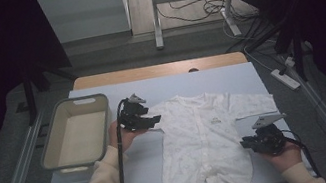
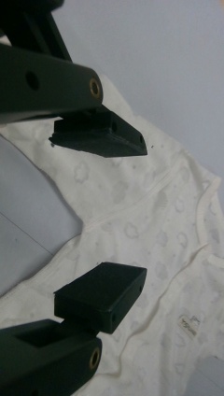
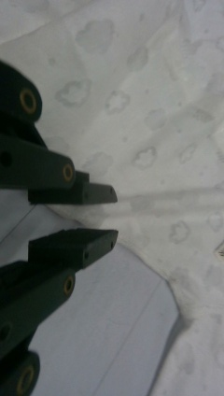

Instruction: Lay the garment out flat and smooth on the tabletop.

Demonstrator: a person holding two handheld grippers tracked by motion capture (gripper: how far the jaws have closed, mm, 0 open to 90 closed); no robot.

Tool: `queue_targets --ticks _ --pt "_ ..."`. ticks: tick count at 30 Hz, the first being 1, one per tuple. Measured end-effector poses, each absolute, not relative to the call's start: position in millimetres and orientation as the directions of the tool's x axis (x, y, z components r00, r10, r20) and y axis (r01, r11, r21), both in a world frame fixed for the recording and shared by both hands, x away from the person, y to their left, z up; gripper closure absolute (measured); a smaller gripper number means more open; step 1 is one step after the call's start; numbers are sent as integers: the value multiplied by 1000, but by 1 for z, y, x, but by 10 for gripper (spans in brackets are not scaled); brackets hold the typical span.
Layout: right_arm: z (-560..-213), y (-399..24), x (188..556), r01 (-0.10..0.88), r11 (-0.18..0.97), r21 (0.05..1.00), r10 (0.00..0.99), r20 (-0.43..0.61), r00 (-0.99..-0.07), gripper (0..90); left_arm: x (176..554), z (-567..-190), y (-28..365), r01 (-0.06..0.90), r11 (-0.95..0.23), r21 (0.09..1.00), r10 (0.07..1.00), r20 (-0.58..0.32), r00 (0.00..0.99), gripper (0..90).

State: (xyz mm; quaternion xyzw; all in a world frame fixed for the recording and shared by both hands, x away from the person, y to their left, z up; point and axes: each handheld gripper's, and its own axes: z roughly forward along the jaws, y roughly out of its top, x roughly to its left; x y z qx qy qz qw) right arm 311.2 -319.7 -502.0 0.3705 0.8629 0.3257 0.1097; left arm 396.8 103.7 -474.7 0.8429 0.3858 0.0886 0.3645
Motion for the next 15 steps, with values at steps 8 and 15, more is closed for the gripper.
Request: queue_targets --ticks 8,15 --pt "-501 -317 311 533 526 663 683 43 -729 638 399 -501 89 602 -530 597 711 -75 699 378" --pt "-500 -318 311 535 518 667 687 48 -725 615 395 -511 90 609 -566 557 719 -29 695 401"
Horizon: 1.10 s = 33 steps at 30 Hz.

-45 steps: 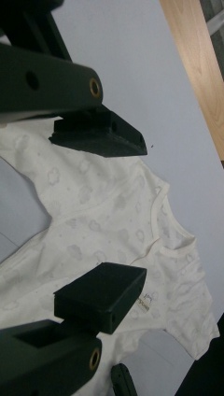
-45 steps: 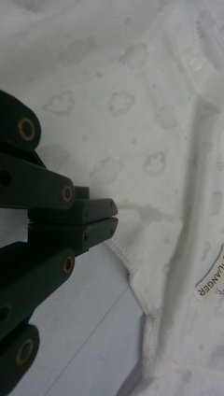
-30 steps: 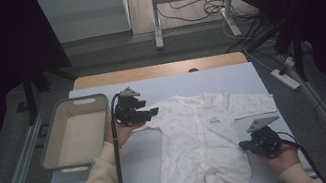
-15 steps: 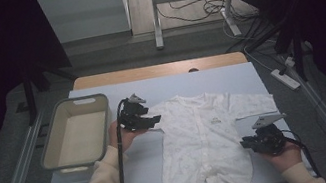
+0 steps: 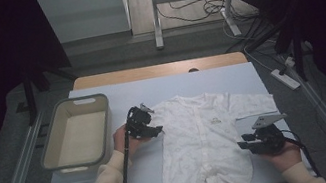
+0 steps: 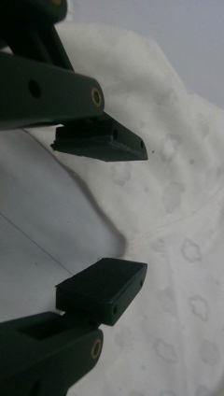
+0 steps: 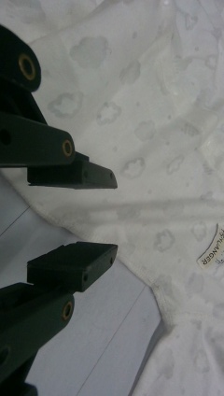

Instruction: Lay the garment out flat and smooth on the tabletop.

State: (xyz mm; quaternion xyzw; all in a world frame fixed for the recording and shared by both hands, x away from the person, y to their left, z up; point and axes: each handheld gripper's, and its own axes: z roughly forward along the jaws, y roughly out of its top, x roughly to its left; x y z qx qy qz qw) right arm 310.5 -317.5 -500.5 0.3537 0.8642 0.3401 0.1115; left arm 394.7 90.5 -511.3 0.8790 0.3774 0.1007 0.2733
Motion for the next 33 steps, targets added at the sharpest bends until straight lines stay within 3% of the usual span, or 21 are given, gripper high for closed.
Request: queue_targets --ticks 5,12,15,21,23,26,28,30,33 --pt "-500 -317 310 534 520 667 686 46 -726 611 394 -521 90 621 -586 520 724 -8 690 462" --pt "-500 -318 310 534 523 664 687 42 -725 610 393 -520 93 617 -576 536 719 -28 695 851" --pt "-500 -318 309 535 517 668 690 45 -723 610 390 -519 93 617 -577 535 709 -47 703 880" --pt "-498 -319 308 529 518 672 687 42 -726 610 376 -514 90 606 -567 559 684 -91 724 878" --pt "-498 -318 308 530 519 671 686 42 -726 610 374 -512 86 588 -587 557 682 -51 730 861" --pt "-499 -317 308 526 521 672 685 40 -728 607 376 -512 83 573 -606 552 708 47 704 732" --pt "-499 -317 308 528 523 669 685 39 -728 605 381 -516 83 573 -605 553 710 48 703 691" --pt "-500 -316 309 528 527 666 684 37 -728 603 387 -521 83 570 -621 537 704 62 708 594" --pt "-500 -316 309 529 535 659 682 33 -731 601 392 -522 86 568 -612 550 709 64 702 546"
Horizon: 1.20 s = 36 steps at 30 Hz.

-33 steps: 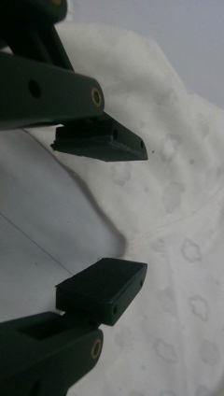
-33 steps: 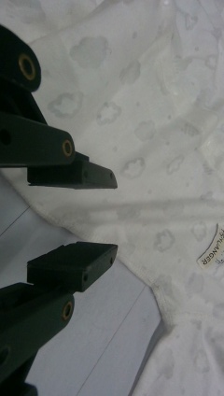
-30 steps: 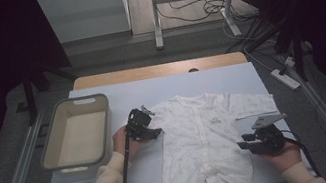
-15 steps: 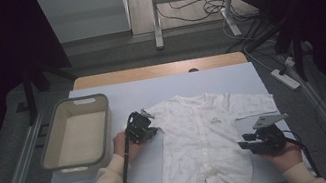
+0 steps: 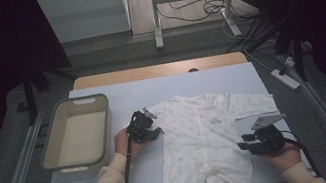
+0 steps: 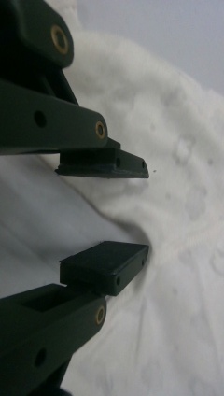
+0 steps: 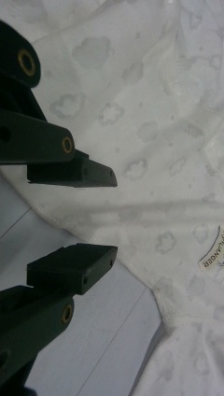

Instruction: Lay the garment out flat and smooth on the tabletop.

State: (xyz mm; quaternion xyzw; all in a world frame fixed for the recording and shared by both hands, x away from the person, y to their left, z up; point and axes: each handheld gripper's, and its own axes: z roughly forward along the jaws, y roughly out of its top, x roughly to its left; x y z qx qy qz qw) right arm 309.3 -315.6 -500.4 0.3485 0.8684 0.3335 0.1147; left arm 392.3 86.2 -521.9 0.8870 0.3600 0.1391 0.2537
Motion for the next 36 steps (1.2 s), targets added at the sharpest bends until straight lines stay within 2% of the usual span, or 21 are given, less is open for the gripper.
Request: queue_targets --ticks 2,4,6,11,15,19,21,23,25,31,36 --pt "-501 -315 309 529 538 656 681 32 -732 600 395 -523 89 568 -608 555 702 40 711 583" --pt "-501 -315 309 530 541 653 680 31 -733 600 398 -523 92 568 -603 560 685 -1 728 715" --pt "-502 -315 309 529 543 652 679 29 -733 599 397 -523 90 567 -609 555 686 11 727 854" --pt "-501 -315 308 527 544 653 678 28 -734 595 392 -519 89 576 -613 541 677 -16 736 881" --pt "-500 -315 308 527 540 656 680 30 -733 595 381 -512 91 569 -587 576 667 -54 743 880" --pt "-501 -315 309 525 542 656 676 31 -736 595 379 -512 87 563 -591 578 665 -46 746 871" --pt "-501 -315 309 525 542 656 676 30 -737 595 380 -515 86 567 -593 571 671 -39 741 800" --pt "-500 -315 308 526 540 657 677 32 -735 594 381 -515 87 576 -586 569 685 -30 728 612" --pt "-500 -315 309 525 540 658 677 31 -735 593 380 -510 91 575 -558 598 701 -31 712 476" --pt "-501 -315 309 525 543 656 677 28 -735 581 370 -475 104 546 -434 717 735 -68 674 385" --pt "-501 -315 309 524 547 653 675 26 -737 575 366 -452 114 541 -374 753 748 -100 656 361"
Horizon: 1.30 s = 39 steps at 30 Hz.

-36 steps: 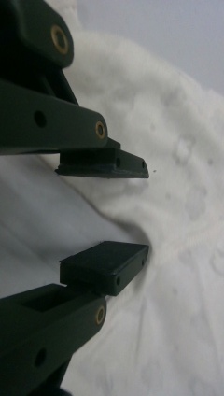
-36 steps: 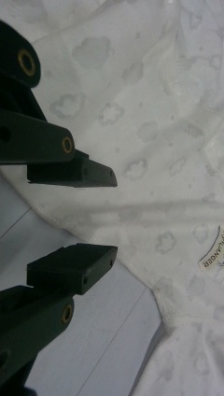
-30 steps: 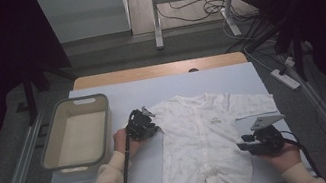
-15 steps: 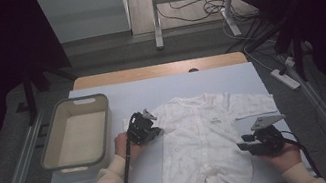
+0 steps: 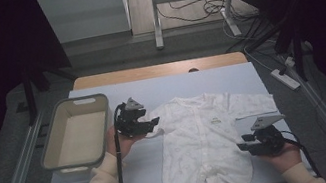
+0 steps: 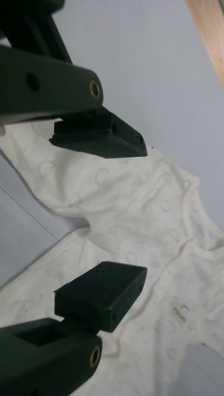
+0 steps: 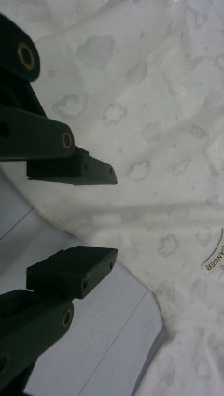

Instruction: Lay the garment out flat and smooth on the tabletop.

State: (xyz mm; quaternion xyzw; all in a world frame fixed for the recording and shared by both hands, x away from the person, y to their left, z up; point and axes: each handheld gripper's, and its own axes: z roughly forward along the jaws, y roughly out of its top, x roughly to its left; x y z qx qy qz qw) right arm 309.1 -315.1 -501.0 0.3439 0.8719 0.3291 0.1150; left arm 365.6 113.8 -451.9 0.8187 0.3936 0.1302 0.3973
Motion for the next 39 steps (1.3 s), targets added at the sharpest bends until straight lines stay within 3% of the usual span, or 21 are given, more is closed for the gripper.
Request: queue_targets --ticks 13,21,30,39 --pt "-500 -316 310 516 535 669 679 22 -733 565 365 -439 133 577 -338 743 775 -129 619 302" --pt "-496 -317 313 496 460 737 677 70 -732 498 364 -440 140 592 -338 732 776 -139 615 281" --pt "-495 -310 313 428 467 773 633 45 -773 382 362 -441 148 605 -331 724 790 -138 598 272" --pt "-496 -310 313 418 474 775 625 39 -780 372 362 -444 152 621 -333 710 806 -127 578 270"
